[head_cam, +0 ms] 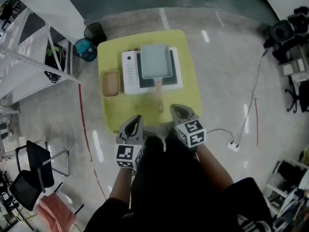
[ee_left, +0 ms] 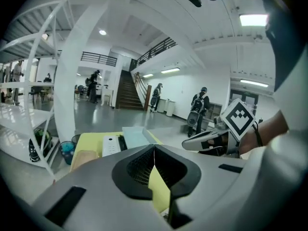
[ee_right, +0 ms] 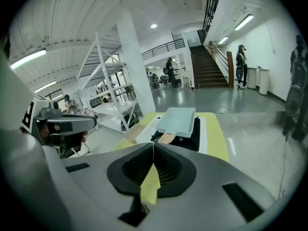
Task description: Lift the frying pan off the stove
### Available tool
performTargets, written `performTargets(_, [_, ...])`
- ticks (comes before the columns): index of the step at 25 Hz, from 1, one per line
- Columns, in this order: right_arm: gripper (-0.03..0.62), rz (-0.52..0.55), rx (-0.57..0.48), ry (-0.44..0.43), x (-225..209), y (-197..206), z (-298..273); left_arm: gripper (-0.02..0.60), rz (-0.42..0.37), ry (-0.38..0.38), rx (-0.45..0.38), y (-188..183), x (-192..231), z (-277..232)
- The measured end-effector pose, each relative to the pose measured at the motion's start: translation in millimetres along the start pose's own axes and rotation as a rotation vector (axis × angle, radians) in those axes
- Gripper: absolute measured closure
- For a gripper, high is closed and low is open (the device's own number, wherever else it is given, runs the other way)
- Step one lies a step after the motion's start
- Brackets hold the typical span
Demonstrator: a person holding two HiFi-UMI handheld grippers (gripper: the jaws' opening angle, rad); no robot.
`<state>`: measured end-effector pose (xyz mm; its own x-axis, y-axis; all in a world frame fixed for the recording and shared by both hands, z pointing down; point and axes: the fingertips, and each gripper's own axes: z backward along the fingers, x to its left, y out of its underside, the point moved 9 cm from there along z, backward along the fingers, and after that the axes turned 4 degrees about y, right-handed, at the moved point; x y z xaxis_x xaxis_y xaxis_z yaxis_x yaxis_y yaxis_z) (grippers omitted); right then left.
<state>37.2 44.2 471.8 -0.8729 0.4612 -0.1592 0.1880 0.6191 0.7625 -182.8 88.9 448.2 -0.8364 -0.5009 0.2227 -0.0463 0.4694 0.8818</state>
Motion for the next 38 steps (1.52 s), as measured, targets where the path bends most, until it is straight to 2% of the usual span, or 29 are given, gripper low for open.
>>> performTargets(6, [0.577,-0.113,0.015,0.038,-4,12,-1,0.537,0.058,0.063,0.023,-2,11,-18])
performTargets(15, [0.577,-0.266,-0.024,-0.025,-28,4,-44,0.537,0.071,0.046,0.110,-7,36,-50])
performTargets(24, [0.577,-0.328,-0.004,-0.065,-47,9,-68,0.537,0.102,0.066,0.175,-5,39,-90])
performTargets(30, [0.576,-0.372,0.011,-0.108,-57,12,-82,0.537,0.112,0.053,0.194,-4,39,-103])
performTargets(38, [0.574,-0.465,0.015,-0.164,-63,14,-101,0.537,0.132,-0.002,0.209,0,45,-97])
